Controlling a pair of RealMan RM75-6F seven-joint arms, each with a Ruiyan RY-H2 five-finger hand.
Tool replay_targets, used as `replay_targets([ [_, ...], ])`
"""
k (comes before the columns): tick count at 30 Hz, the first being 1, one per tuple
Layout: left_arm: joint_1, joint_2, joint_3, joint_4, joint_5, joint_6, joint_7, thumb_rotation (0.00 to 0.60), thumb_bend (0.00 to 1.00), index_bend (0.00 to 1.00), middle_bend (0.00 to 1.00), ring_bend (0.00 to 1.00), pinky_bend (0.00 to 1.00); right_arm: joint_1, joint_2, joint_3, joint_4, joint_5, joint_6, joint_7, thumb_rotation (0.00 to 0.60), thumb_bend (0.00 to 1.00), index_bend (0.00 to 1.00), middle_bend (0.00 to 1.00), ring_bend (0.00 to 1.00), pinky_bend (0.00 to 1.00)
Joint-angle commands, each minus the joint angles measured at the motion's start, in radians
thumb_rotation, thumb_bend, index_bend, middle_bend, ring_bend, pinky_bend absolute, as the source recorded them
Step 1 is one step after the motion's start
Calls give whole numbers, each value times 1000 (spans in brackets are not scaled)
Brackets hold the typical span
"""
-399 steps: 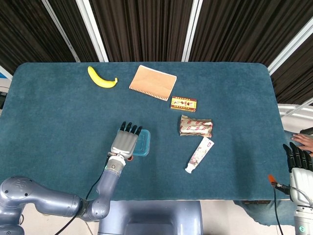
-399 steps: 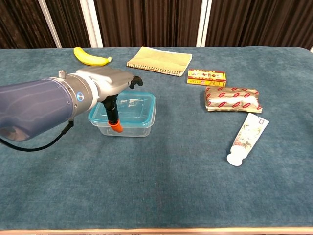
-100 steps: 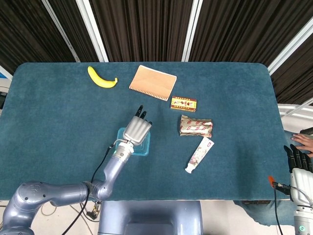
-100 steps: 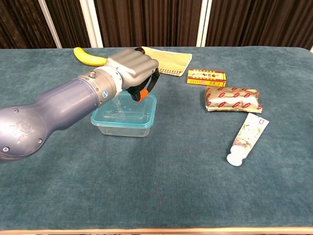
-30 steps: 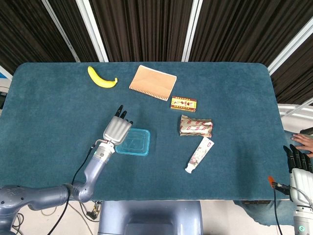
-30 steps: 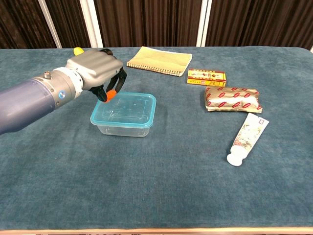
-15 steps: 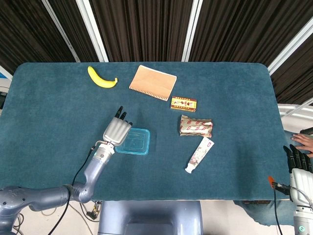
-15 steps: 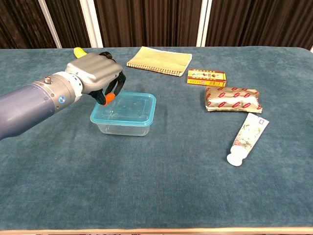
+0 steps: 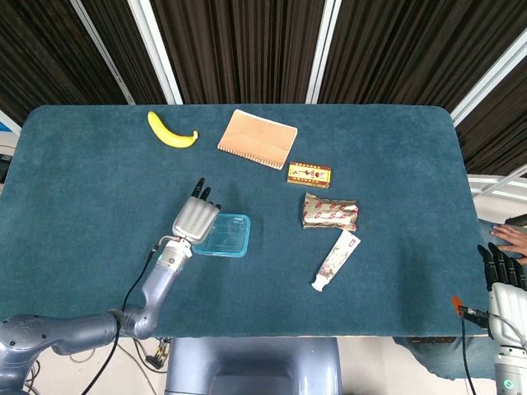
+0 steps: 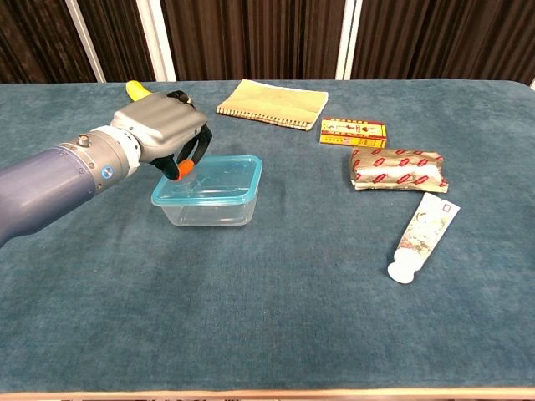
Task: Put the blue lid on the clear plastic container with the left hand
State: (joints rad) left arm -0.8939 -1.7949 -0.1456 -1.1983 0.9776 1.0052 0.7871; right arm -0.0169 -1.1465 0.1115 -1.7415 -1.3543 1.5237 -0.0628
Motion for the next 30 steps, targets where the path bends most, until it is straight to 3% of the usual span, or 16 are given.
replay_targets([
  [1, 1, -6, 0, 8, -1, -8, -4, 600, 488, 651, 565, 164, 40, 0, 0, 0, 1, 1, 0, 0, 600, 268, 52, 0, 0, 0],
  [30, 12, -52, 13, 74, 21, -31, 0, 600, 488, 651, 565, 164, 40, -1, 0, 1, 1, -2, 4, 1, 600, 268, 52, 0, 0, 0],
])
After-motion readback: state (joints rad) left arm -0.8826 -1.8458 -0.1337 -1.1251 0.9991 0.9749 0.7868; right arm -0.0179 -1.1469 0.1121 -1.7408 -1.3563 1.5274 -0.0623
